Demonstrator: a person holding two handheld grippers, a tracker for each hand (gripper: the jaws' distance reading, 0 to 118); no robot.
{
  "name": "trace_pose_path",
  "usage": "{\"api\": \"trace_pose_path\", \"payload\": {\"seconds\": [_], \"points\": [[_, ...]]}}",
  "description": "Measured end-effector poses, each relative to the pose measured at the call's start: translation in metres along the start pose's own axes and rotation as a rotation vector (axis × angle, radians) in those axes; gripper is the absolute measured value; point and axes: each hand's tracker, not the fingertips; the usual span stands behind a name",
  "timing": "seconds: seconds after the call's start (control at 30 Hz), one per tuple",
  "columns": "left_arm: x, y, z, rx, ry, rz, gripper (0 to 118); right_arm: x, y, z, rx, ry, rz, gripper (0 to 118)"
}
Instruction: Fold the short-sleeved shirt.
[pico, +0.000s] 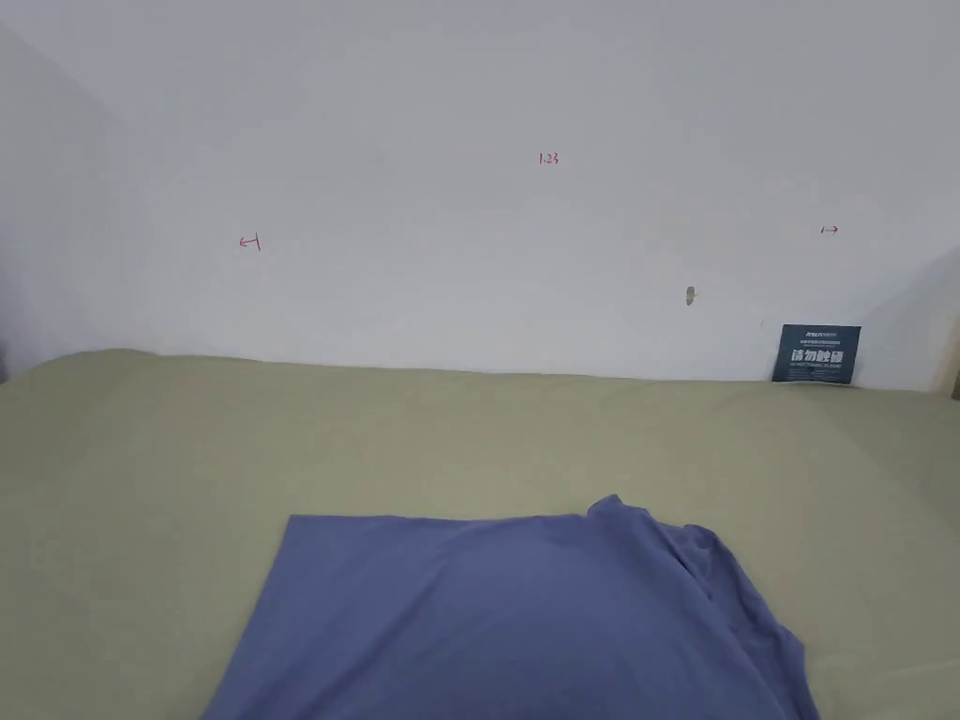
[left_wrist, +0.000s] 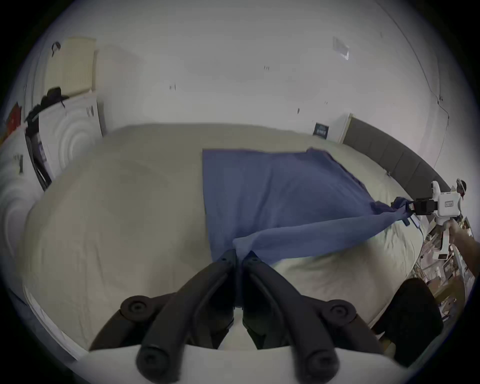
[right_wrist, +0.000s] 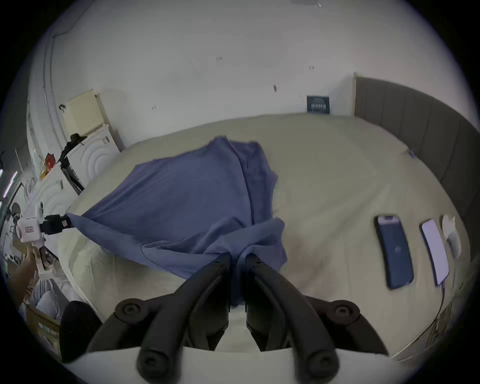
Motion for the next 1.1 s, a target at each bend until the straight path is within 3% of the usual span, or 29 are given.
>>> {"api": "trace_pose_path", "payload": {"seconds": [0.2,0.27,0.3,0.33,0.4,0.43,0.7,0.73,0.77,0.8,0.83,0.87,0.97,1.1], "points": [[-0.008,-0.023,-0.017,-0.055,-0.004,0.002,6,0.021,-0.027,-0.019,-0.056,-0.001,-0.075,10],[-0.009,-0.028,-0.020,-0.067,0.006,0.010,17,0.023,-0.029,-0.021,-0.072,0.009,-0.095,11],[-0.010,-0.029,-0.022,-0.097,0.030,0.017,28,0.021,-0.029,-0.019,-0.081,0.006,-0.099,21],[-0.010,-0.031,-0.021,-0.120,0.059,0.023,40,0.021,-0.029,-0.018,-0.096,-0.004,-0.099,41],[-0.013,-0.031,-0.016,-0.138,0.059,0.044,68,0.020,-0.026,-0.013,-0.119,-0.063,-0.091,97],[-0.015,-0.032,-0.009,-0.132,0.068,0.074,75,0.017,-0.025,-0.007,-0.109,-0.053,-0.083,101],[0.006,-0.010,0.045,-0.010,0.107,0.198,75,-0.018,-0.006,0.033,0.048,-0.083,0.000,98],[0.013,-0.008,0.049,0.019,0.104,0.212,70,-0.025,-0.006,0.033,0.044,-0.098,0.008,92],[0.018,-0.007,0.053,0.038,0.097,0.229,57,-0.030,-0.007,0.033,0.037,-0.104,0.009,80],[0.024,-0.007,0.056,0.051,0.075,0.264,21,-0.035,-0.008,0.032,0.025,-0.105,0.001,47],[0.029,-0.007,0.057,0.061,0.040,0.304,0,-0.040,-0.011,0.029,-0.006,-0.087,-0.020,16],[0.032,-0.010,0.054,0.062,-0.001,0.324,0,-0.043,-0.015,0.025,-0.040,-0.048,-0.042,3],[0.045,-0.016,0.039,-0.012,0.022,0.253,0,-0.055,-0.030,0.014,-0.074,-0.070,-0.055,2],[0.047,-0.037,0.024,-0.099,0.039,0.249,0,-0.067,-0.045,0.007,-0.132,-0.090,0.117,2]]}}
